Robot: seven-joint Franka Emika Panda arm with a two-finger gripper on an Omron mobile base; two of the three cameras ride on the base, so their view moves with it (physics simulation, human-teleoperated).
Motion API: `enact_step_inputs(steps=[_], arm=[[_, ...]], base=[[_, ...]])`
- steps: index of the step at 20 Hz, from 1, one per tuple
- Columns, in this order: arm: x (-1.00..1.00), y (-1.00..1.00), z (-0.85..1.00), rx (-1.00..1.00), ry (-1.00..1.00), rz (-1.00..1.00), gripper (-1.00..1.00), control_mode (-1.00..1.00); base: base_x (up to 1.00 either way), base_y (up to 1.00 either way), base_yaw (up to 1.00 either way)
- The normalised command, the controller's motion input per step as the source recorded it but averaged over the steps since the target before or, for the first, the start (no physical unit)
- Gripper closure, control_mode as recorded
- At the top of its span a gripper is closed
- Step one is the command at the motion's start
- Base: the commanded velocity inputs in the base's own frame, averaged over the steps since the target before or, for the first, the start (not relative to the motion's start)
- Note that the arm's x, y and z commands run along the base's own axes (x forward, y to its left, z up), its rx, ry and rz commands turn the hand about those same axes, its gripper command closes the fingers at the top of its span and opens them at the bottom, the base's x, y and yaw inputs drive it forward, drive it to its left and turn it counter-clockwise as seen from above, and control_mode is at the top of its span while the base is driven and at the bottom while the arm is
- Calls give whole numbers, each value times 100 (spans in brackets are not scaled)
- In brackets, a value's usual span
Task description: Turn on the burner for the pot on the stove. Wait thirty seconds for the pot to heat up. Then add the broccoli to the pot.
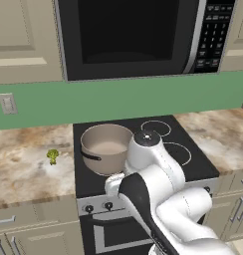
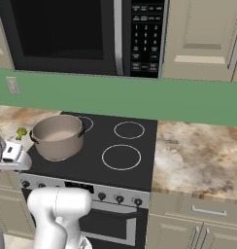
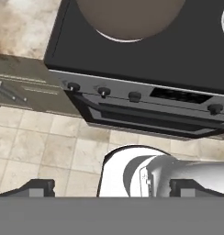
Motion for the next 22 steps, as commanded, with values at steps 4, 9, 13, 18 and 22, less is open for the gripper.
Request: enact_step_inputs(steps=[4,9,13,18,22], arm=[[-32,37,-37,0,0,8,-100,-100],[-27,35,-44,0,2,2,-100,-100],[-34,20,-56,7,0,0,-100,-100],[-43,4,-56,9,0,-2,-100,-100],[-24,2,-60,9,0,-14,-100,-100]], base=[[0,0,0],[0,0,0],[0,0,0],[0,0,0],[0,0,0]])
